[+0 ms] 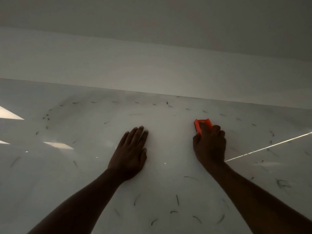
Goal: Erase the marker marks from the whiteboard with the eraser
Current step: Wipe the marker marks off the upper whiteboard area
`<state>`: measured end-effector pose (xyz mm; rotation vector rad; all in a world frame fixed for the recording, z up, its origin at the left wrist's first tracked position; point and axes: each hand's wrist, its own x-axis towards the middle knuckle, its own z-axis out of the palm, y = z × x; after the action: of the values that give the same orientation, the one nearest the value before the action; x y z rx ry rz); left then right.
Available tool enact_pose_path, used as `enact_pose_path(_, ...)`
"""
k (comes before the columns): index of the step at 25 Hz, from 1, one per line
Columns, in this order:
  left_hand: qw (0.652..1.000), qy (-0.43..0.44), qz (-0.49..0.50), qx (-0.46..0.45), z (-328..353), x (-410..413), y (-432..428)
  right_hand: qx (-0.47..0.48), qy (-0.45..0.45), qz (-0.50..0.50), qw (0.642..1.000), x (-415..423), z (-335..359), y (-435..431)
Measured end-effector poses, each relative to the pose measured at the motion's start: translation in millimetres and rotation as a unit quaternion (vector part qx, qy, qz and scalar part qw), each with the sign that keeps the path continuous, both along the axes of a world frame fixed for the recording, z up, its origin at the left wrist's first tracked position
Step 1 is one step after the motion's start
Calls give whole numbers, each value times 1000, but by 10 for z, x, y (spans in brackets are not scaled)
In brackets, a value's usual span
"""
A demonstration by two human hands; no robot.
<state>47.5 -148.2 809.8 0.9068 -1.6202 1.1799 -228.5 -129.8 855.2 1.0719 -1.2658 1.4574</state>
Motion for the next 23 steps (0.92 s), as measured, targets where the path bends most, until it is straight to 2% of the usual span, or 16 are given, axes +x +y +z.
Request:
enact_pose_path(1,1000,7,-5,-6,-11,11,-30,-13,15,19,1000,164,-55,-46)
enact_pose_path(2,1000,7,-1,-12,-19,21,-60,-37,109,35,993,293,-182,-122)
enact_pose_path(4,1000,3,10,-20,-8,51,-89,-45,394,31,917,325,-414,-208)
enact_pose_path(5,1000,4,11,-23,-3,47,-93,-41,491,18,870,156,-309,-170)
enact_pose_path(6,1000,7,8,-24,-6,35,-92,-33,523,4,852,-43,-118,-128)
enact_pose_path(7,1000,9,8,-25,-14,21,-92,-33,490,-6,871,-220,79,-98)
enact_pose_path(8,1000,11,6,-25,-26,7,-89,-34,393,1,919,-373,273,-47)
enact_pose_path(10,1000,16,-3,-27,-49,-13,-85,-38,74,34,996,-495,548,-26)
enact_pose_path(11,999,18,-7,-30,-46,-9,-87,-20,-36,41,998,-335,572,-50)
enact_pose_path(12,999,19,-8,-28,-50,-11,-89,-2,-67,52,996,-80,553,-85)
enact_pose_path(14,999,20,-13,-22,-64,-4,-89,-18,69,53,996,476,424,-130)
enact_pose_path(16,999,18,-22,-19,-56,17,-64,-10,302,20,953,625,437,-160)
enact_pose_path(17,999,18,-28,-25,-55,18,-42,9,358,11,934,497,620,-116)
enact_pose_path(19,998,25,-42,-44,-91,7,-13,19,271,2,962,192,968,-50)
enact_pose_path(21,997,32,-42,-54,-98,1,-11,-5,52,29,998,224,1056,-39)
enact_pose_path(23,997,33,-40,-58,-100,20,-4,-6,41,59,997,793,969,-81)
